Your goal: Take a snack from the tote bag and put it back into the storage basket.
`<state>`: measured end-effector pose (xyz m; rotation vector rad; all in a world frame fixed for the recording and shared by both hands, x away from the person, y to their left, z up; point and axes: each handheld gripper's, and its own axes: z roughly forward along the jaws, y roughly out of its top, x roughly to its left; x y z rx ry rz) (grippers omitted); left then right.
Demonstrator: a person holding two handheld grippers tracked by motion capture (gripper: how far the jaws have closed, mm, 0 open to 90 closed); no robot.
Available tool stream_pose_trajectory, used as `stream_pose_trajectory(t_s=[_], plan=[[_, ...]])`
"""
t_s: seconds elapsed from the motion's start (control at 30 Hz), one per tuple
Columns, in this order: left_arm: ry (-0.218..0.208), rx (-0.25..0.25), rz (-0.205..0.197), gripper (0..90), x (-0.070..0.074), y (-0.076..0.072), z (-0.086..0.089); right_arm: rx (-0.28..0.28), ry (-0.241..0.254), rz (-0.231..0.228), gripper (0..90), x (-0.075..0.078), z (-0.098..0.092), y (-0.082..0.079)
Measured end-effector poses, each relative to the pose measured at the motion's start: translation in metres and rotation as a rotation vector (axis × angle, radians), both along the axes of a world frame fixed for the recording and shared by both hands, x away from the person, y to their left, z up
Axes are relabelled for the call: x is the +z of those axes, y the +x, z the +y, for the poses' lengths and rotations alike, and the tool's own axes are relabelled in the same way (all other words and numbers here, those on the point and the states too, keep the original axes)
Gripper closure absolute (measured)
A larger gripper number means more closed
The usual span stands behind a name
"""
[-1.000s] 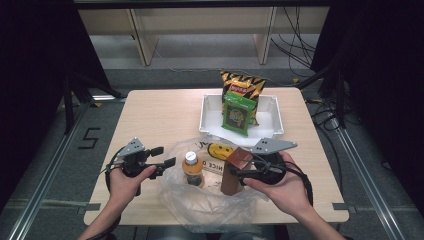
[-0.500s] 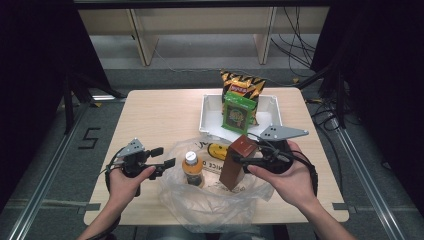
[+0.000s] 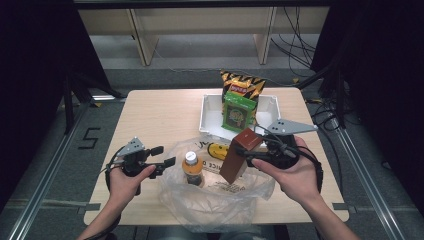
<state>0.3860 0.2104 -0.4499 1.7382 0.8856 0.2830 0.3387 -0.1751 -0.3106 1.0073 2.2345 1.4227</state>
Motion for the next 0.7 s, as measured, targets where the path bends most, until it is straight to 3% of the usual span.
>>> stream_pose_trajectory(t_s=[0.13,0.17,0.23,0.37,0.57,0.6,0.67,0.7], plan=[[0.008,-0.006,-0.009,27.7,0.001,0.000,0.000,-0.013,0.005,-0.018,38.9,0.004,-0.001,0.002],[0.004,-0.007,-0.011,27.7,0.001,0.001,-0.001,-0.013,0.019,0.008,38.9,0.006,0.000,0.001],[0.003,-0.009,-0.012,27.7,0.001,0.001,-0.001,-0.013,0.011,-0.013,38.9,0.007,-0.002,0.004],[-0.001,0.001,-0.002,27.7,0.000,0.000,0.000,-0.030,0.026,-0.007,38.9,0.010,0.001,0.006],[0.004,-0.004,-0.008,27.7,0.001,0.001,0.000,-0.011,0.027,-0.017,38.9,0.016,0.004,0.007],[0.008,-0.008,-0.012,27.7,0.001,0.002,0.000,-0.013,0.024,-0.036,38.9,0.017,0.004,0.008],[0.008,-0.008,-0.011,27.7,0.001,0.002,0.000,-0.029,0.029,-0.010,38.9,0.019,0.006,0.007],[0.008,-0.008,-0.011,27.7,0.001,0.001,0.000,-0.016,0.031,-0.028,38.9,0.019,0.006,0.009]])
